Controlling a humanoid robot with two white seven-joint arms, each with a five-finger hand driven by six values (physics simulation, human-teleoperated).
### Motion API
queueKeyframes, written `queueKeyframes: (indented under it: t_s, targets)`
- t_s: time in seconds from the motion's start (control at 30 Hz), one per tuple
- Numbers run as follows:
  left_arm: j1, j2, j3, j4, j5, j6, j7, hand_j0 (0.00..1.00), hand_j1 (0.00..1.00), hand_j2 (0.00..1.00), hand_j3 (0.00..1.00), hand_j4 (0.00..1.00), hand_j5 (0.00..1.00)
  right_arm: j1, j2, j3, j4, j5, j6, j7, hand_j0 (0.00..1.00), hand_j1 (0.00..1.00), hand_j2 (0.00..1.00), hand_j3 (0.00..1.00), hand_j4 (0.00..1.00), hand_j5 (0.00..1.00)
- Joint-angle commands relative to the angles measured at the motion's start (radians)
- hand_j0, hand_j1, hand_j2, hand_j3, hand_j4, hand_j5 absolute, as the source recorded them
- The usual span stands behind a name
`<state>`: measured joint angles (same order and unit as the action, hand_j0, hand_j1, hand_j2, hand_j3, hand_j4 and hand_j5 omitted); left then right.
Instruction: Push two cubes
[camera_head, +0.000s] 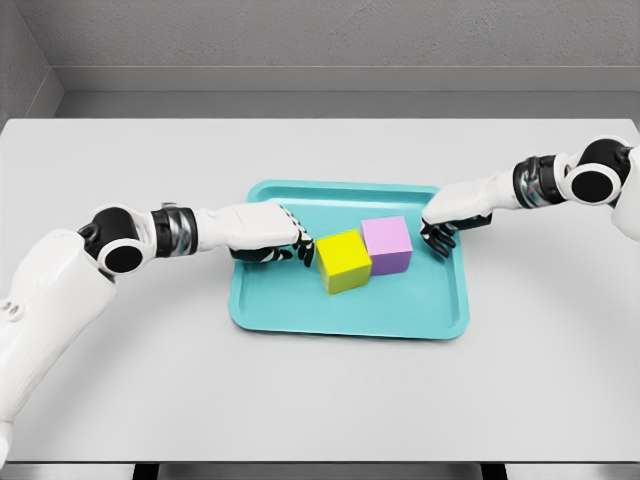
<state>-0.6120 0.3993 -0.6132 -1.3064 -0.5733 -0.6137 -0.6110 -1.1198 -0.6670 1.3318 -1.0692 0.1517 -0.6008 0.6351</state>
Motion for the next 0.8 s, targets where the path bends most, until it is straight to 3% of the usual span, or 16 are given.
queueKeyframes:
  t_s: [0.0, 0.6, 0.77]
  targets:
    - [-0.005, -0.003, 0.001, 0.012, 0.006, 0.003, 0.0, 0.5, 0.5, 0.5, 0.5, 0.5, 0.5, 0.0, -0.006, 0.014, 0.012, 0.169, -0.01, -0.024, 0.14, 0.14, 0.14, 0.14, 0.14, 0.14]
    - [-0.028, -0.033, -0.019, 0.041, 0.007, 0.003, 0.0, 0.5, 0.5, 0.5, 0.5, 0.5, 0.5, -0.02, -0.006, 0.037, -0.002, 0.167, -0.01, -0.024, 0.14, 0.14, 0.14, 0.14, 0.14, 0.14]
    - [-0.02, 0.003, -0.01, 0.003, 0.018, 0.003, 0.0, 0.5, 0.5, 0.5, 0.5, 0.5, 0.5, -0.023, -0.026, 0.035, -0.005, 0.167, -0.01, -0.024, 0.15, 0.15, 0.15, 0.15, 0.15, 0.15]
